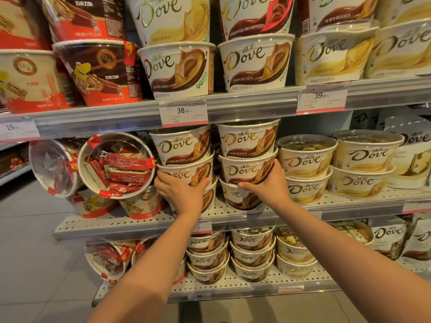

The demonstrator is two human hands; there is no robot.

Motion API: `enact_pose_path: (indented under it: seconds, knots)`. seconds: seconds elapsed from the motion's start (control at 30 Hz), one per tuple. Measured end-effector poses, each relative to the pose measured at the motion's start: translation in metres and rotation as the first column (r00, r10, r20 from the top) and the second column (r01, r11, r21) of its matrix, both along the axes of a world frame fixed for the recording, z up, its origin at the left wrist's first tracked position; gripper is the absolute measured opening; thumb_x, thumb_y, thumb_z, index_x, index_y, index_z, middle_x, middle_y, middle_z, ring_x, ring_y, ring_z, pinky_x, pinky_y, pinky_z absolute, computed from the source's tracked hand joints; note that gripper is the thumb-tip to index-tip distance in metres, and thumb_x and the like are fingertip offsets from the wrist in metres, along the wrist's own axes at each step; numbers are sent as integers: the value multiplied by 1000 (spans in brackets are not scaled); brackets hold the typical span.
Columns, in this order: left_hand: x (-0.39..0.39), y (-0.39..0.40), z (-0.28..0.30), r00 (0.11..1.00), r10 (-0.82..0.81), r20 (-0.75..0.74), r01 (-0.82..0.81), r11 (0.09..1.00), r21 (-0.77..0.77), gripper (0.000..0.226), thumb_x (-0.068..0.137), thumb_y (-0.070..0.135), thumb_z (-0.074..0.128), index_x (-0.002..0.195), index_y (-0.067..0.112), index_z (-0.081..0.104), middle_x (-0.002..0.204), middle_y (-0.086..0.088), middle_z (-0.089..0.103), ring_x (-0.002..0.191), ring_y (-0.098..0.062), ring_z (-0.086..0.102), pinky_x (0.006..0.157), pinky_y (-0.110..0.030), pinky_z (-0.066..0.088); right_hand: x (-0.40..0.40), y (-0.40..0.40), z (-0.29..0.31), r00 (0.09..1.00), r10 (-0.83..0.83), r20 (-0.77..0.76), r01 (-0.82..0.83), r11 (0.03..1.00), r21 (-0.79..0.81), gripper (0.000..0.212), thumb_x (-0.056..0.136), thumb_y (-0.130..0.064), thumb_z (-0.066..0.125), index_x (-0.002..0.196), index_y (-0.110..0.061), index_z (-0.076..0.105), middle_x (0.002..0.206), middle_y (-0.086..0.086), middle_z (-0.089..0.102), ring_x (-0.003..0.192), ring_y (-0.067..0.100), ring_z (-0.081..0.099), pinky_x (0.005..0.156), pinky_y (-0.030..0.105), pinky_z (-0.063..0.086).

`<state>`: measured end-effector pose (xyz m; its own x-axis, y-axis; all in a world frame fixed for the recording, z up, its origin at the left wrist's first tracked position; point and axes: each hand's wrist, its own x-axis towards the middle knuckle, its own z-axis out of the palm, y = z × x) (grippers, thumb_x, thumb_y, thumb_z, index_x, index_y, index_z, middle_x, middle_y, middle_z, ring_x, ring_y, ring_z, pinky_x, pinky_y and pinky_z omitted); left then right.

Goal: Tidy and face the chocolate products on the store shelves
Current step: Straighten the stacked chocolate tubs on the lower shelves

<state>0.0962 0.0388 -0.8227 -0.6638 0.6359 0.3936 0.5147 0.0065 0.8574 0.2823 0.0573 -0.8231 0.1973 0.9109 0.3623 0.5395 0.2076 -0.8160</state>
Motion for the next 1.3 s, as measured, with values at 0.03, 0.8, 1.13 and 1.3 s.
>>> enact_pose_path:
  seconds: [0.03, 0.8, 1.13, 1.3]
  knots:
    - [1, 1, 1, 1000, 9, 5, -9, 1000, 3, 129, 54, 42, 86, 145, -2, 6, 149, -21, 14, 137, -33, 15, 113, -38, 14, 1, 0, 0, 1000, 6, -11, -6, 1000, 15, 112, 49, -46, 87, 140, -16, 28, 142, 4, 39, 133, 22, 35, 108, 41, 34]
    - [-4, -36, 24, 983, -99, -153, 138, 952, 274, 85, 75, 28, 76, 138, 4, 25, 141, -13, 24, 130, -24, 28, 109, -30, 27, -3, 4, 65, 995, 51, -84, -40, 990, 132, 142, 52, -40, 89, 148, -17, -13, 157, 7, 11, 144, 24, 14, 116, 44, 19]
    - [-27, -13, 66, 976, -99, -195, 130, 980, 152, 112, 70, 36, 80, 148, 6, 6, 149, -16, 29, 137, -31, 24, 112, -45, 27, 1, 15, 58, 993, 78, -90, -73, 996, 55, 144, 44, -50, 87, 149, -13, -4, 154, 9, 23, 142, 27, 22, 114, 46, 26]
    - [-27, -4, 69, 982, -104, -159, 129, 979, 158, 112, 69, 34, 81, 148, 7, 6, 149, -15, 30, 138, -32, 24, 112, -48, 27, 1, 16, 57, 995, 64, -76, -60, 997, 57, 141, 38, -57, 85, 148, -16, 7, 151, 7, 30, 140, 26, 28, 112, 48, 31]
